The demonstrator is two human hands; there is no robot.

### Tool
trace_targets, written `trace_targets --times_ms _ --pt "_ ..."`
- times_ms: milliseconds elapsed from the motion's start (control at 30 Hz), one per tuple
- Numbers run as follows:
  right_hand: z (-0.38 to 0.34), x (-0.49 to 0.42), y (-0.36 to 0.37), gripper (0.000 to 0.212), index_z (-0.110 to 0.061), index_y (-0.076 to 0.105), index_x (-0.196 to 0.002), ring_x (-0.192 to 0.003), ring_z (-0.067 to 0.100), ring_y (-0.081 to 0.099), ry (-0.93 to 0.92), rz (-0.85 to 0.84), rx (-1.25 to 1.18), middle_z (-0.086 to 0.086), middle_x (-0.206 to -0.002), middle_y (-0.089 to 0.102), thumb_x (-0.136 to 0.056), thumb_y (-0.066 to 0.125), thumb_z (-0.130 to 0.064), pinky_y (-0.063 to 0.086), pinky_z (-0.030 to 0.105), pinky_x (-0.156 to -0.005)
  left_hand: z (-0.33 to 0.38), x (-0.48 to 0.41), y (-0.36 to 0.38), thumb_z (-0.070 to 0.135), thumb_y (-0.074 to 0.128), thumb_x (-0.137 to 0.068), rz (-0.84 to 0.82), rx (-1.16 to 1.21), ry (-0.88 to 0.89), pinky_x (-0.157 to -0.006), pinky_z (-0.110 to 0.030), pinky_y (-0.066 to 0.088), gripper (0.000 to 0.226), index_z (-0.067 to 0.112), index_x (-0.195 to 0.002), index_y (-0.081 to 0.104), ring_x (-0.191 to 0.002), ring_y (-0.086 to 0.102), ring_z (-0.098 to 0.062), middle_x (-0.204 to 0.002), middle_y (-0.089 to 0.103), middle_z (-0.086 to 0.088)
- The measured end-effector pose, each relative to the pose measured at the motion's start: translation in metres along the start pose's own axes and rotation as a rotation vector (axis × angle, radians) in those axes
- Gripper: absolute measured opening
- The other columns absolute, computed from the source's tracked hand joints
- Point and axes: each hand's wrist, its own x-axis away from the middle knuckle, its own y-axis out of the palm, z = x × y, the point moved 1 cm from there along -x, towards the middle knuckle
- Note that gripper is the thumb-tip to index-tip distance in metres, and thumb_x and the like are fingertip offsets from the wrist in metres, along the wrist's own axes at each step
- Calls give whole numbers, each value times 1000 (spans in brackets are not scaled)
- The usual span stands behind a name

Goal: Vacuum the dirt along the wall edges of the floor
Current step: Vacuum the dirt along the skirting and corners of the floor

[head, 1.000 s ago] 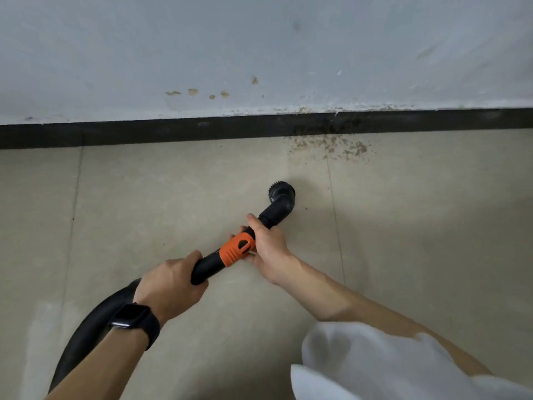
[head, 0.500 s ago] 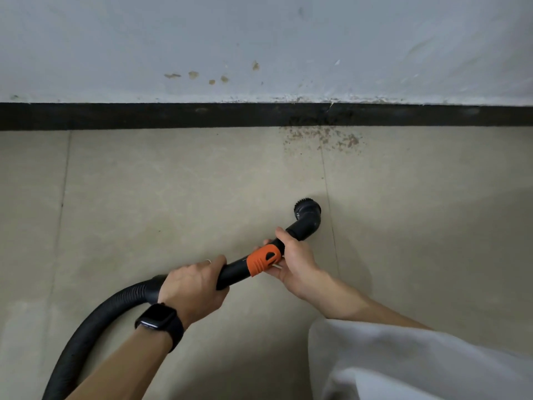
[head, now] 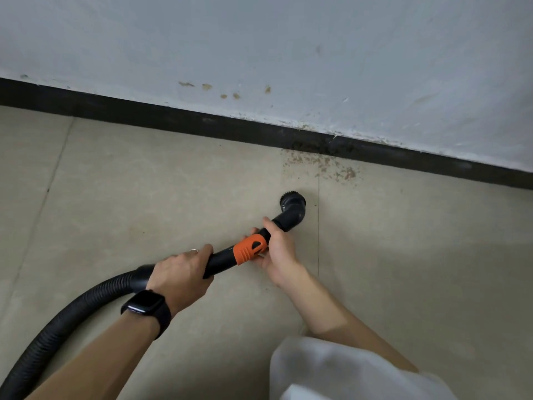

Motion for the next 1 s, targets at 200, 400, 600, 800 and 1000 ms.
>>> trace_targets --times_ms 200,400,600,800,1000 --pt "-10 -10 13 18 -8 53 -107 -72 28 70 -38 -45 14 9 -78 64 -103 61 -23 62 43 -75 -7 -7 4 33 59 -86 132 31 10 -50 -30 34 24 21 -97 42 -63 57 -28 -72 46 7" --pt "-19 -18 21 24 -6 47 -111 -87 33 65 -86 -59 61 13 -84 60 -105 59 -26 64 37 -60 -12 -5 13 50 40 -93 378 -23 202 -50 -35 48 43 15 -115 53 -64 60 -25 -78 56 -1" --pt "-19 -27 26 32 -5 50 -118 -82 29 72 -135 -49 95 10 -88 63 -103 61 -31 64 37 -62 -11 -10 12 58 30 -93 381 -21 155 -52 -35 48 52 15 -112 52 -64 60 -25 -79 55 0" --pt "-6 -35 23 50 -8 47 -125 -104 35 72 -182 1 234 15 -112 68 -98 65 -45 64 46 -66 -13 -16 13 59 30 -93 379 -46 178 -48 -32 44 50 16 -108 52 -60 60 -24 -76 54 1" --pt "-21 -41 29 50 -7 46 -127 -105 35 72 -201 -5 241 7 -99 69 -99 62 -46 63 57 -78 -7 -27 8 59 28 -95 349 -40 146 -50 -30 38 50 18 -112 49 -60 59 -24 -77 54 1"
